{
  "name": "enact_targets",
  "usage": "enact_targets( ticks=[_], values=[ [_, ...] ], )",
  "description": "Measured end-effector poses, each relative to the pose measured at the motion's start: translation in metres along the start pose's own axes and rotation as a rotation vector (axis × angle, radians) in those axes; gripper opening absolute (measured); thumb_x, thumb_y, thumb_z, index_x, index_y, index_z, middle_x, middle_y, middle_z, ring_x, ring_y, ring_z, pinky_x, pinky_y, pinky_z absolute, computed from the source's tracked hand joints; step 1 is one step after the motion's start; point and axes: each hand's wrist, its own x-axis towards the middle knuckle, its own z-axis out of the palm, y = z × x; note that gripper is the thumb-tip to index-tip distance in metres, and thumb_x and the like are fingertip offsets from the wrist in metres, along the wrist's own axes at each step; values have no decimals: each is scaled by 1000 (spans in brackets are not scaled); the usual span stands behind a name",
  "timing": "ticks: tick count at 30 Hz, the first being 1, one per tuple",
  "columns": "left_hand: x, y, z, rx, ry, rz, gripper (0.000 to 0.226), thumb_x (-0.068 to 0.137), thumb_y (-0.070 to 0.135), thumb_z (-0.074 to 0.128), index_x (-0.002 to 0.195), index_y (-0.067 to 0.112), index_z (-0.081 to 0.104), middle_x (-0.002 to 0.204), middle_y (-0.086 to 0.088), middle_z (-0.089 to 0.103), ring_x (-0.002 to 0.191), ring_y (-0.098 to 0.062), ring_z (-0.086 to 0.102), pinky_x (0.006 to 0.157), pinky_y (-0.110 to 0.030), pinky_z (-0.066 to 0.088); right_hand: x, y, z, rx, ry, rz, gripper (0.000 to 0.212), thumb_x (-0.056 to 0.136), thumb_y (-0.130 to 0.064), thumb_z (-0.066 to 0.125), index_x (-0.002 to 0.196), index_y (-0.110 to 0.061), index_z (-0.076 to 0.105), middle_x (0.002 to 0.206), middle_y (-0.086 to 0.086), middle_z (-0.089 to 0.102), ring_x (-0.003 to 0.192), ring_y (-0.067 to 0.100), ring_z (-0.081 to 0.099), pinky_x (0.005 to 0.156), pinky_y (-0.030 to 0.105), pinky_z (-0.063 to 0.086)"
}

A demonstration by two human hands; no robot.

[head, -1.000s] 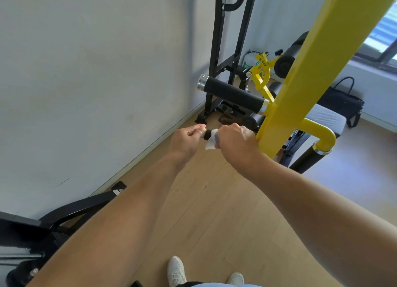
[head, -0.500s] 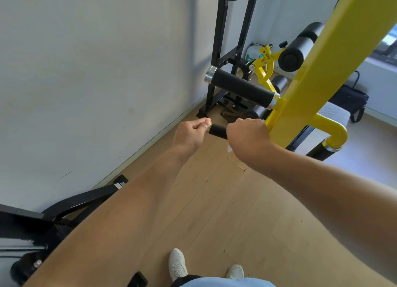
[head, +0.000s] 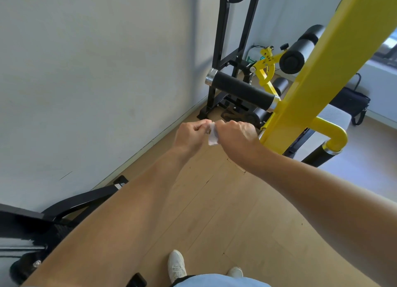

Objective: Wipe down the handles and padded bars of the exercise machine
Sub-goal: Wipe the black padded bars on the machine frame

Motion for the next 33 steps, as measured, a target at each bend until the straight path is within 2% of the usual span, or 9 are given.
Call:
enact_targets(
  ticks=[4,6,10,15,19,23,27,30,33],
  values=[
    [0,0,3,-24,-3,-35,37,100,44,56,130,25,69,117,2,69,94,-7,58,71,-10,40,-24,22,-12,-490,-85,-27,27,100,-30,55,119,-12,59,83,5,53,94,22,64,97,41,44],
    [-1,0,5,-14,-5,-37,39,101,45,54,132,26,66,114,4,66,83,-3,55,63,-8,38,-28,28,-11,-525,-80,-44,27,100,-32,54,117,-12,59,82,5,54,88,21,62,97,40,42],
    [-2,1,5,-35,1,-44,37,101,43,55,132,25,67,119,4,69,95,-4,60,71,-12,43,-11,22,4,-229,75,-62,26,98,-36,57,110,-14,62,78,0,59,69,17,58,75,32,48],
    [-3,3,6,16,38,-32,37,103,39,52,130,20,68,123,-1,71,103,-13,59,84,-25,50,5,-1,18,231,134,-23,18,100,-31,56,111,-18,61,95,0,69,86,21,68,82,38,55],
    [-1,2,5,-32,26,-31,35,102,39,55,130,24,68,115,5,70,106,-10,59,86,-20,45,-12,18,8,-251,63,-17,22,99,-30,57,114,-14,60,85,2,63,86,22,67,93,39,46],
    [-3,3,8,-17,37,-32,34,102,42,54,129,28,69,103,10,64,81,-3,57,65,-10,41,-27,27,-4,-542,-74,-14,22,101,-33,52,108,-16,63,80,4,59,96,25,66,113,55,28],
    [-6,4,7,-32,20,-34,34,102,40,54,129,26,69,116,6,70,99,-7,58,74,-11,42,-3,23,17,-231,132,-78,23,99,-37,54,99,-18,66,72,-4,67,74,18,68,114,50,31],
    [-8,5,4,-26,14,-31,34,103,38,54,130,24,68,131,2,69,112,-12,59,88,-21,45,6,11,30,136,241,-63,27,97,-44,58,105,-19,64,83,-5,70,74,16,67,97,36,46],
    [-7,3,1,-33,16,-32,35,102,39,55,130,24,68,131,4,68,119,-14,60,90,-20,44,-2,9,30,108,257,-64,21,97,-36,61,109,-18,61,91,-2,71,77,18,67,90,34,48]
  ],
)
